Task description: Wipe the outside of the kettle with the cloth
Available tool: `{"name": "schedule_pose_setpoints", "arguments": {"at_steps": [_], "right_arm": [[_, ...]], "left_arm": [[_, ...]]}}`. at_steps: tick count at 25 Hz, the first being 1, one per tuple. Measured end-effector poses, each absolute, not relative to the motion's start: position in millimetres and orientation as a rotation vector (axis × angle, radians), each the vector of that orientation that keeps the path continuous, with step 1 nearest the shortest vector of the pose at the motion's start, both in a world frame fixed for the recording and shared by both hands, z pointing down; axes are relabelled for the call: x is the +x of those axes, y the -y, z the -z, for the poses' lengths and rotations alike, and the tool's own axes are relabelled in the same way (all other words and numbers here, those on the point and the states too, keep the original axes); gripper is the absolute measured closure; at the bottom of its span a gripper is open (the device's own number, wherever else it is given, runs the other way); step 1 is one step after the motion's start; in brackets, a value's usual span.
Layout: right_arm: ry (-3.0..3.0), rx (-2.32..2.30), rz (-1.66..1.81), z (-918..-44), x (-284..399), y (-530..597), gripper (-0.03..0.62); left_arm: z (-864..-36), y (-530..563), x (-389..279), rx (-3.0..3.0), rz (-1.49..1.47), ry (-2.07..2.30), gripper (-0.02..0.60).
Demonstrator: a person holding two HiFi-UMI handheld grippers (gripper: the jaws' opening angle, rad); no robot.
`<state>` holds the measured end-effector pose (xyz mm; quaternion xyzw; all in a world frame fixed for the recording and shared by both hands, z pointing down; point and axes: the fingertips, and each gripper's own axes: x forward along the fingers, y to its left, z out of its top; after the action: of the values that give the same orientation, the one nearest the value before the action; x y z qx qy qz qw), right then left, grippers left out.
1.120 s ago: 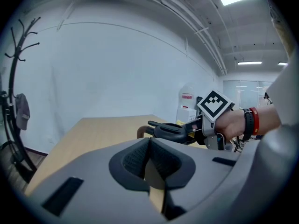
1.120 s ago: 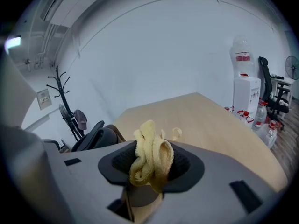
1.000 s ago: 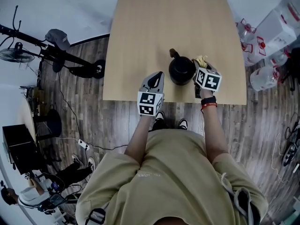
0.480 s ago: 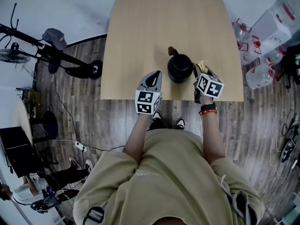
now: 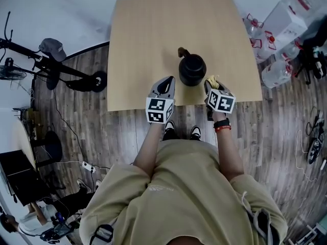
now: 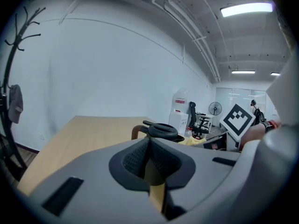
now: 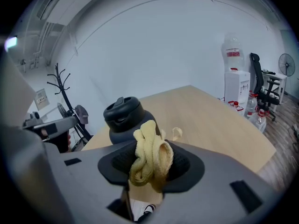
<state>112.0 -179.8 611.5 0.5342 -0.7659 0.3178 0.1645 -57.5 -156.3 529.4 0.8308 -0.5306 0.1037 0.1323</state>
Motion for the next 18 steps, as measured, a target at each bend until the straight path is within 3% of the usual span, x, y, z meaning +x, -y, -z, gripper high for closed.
{"name": "schedule_pose_setpoints", "arguments": {"at_steps": [18], "right_arm": [[2.283,1.249,-0.755,-608.8,-50.6,131.2,0.427]], "left_arm": [[-518.8,143.0,-136.1,2.400,-0.277,1.599,0.557]]}}
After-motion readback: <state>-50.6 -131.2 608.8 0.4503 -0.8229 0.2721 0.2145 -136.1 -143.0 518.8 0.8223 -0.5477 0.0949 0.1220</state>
